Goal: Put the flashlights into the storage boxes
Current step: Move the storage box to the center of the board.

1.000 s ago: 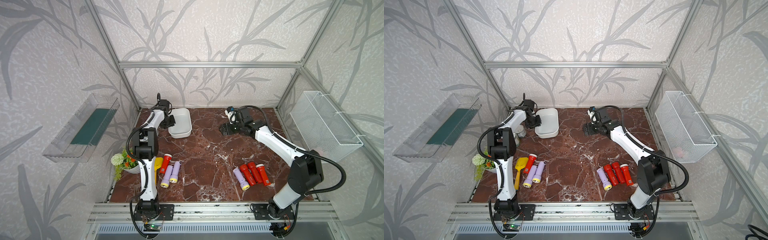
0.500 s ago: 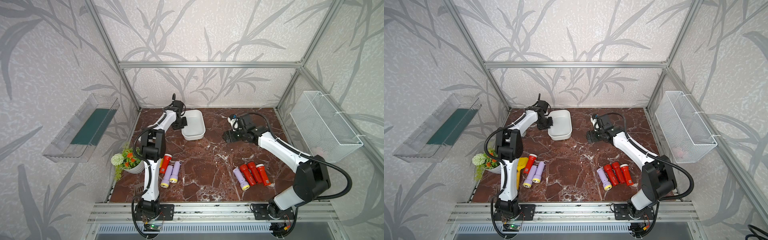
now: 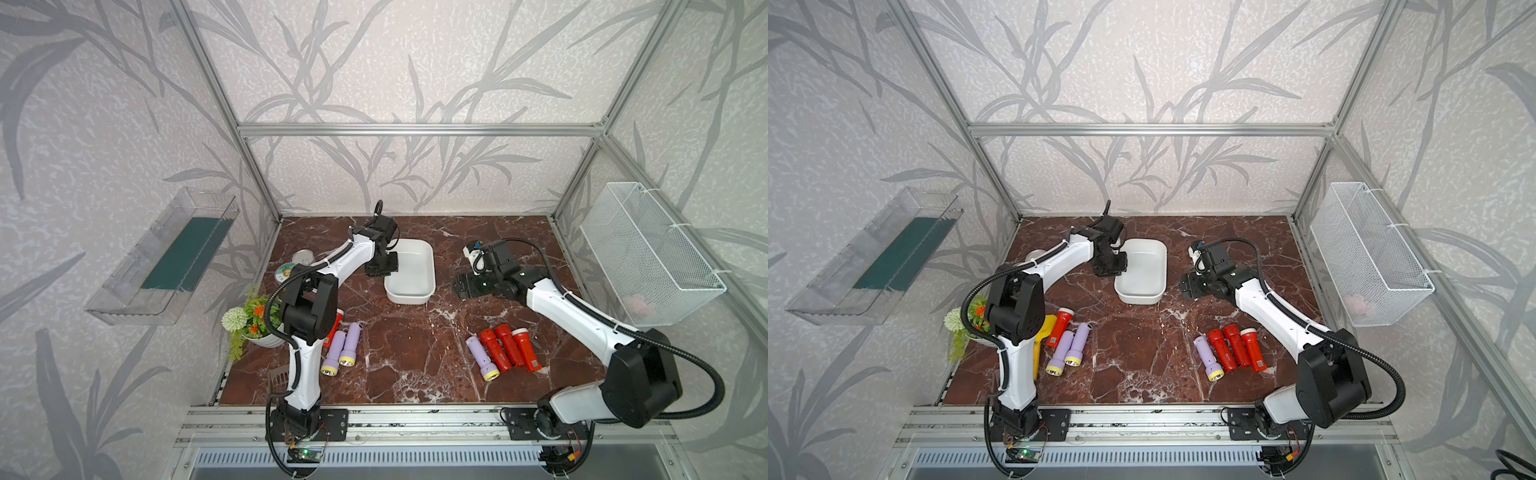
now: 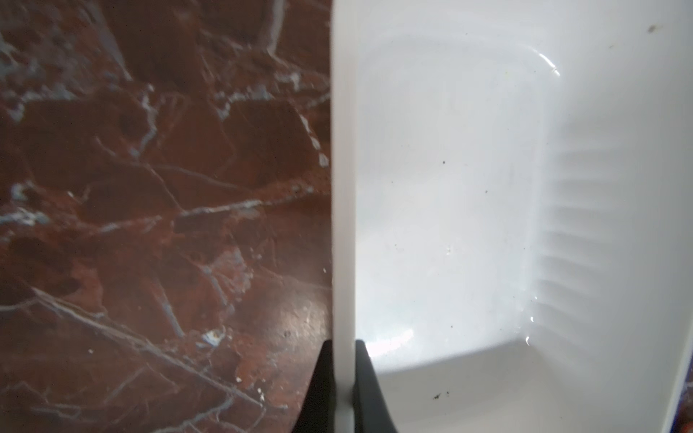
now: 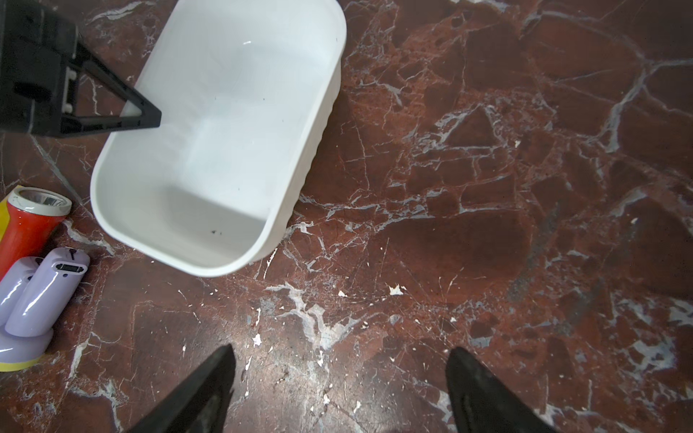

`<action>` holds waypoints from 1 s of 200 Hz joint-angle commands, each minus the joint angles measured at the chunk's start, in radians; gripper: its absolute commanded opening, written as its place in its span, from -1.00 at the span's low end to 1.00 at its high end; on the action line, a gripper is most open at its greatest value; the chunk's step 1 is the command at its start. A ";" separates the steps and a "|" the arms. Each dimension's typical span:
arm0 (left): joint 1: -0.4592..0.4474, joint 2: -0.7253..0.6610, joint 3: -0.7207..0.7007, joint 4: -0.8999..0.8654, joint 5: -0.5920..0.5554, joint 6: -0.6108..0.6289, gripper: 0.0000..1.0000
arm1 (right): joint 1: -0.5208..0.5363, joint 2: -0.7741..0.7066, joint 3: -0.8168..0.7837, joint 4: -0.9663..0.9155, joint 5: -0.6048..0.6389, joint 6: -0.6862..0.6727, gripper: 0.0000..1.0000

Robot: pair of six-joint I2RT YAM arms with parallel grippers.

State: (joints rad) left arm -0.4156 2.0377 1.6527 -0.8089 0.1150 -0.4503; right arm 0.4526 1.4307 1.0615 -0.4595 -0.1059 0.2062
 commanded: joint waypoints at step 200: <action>-0.088 -0.180 -0.053 0.005 -0.110 -0.042 0.39 | 0.012 -0.155 -0.048 -0.303 0.012 0.046 0.69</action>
State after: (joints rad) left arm -0.5159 1.9099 1.5562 -0.7265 0.0509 -0.4931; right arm 0.4526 1.3018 0.9993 -0.6838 -0.0978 0.2398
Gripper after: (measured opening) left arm 0.653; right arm 0.850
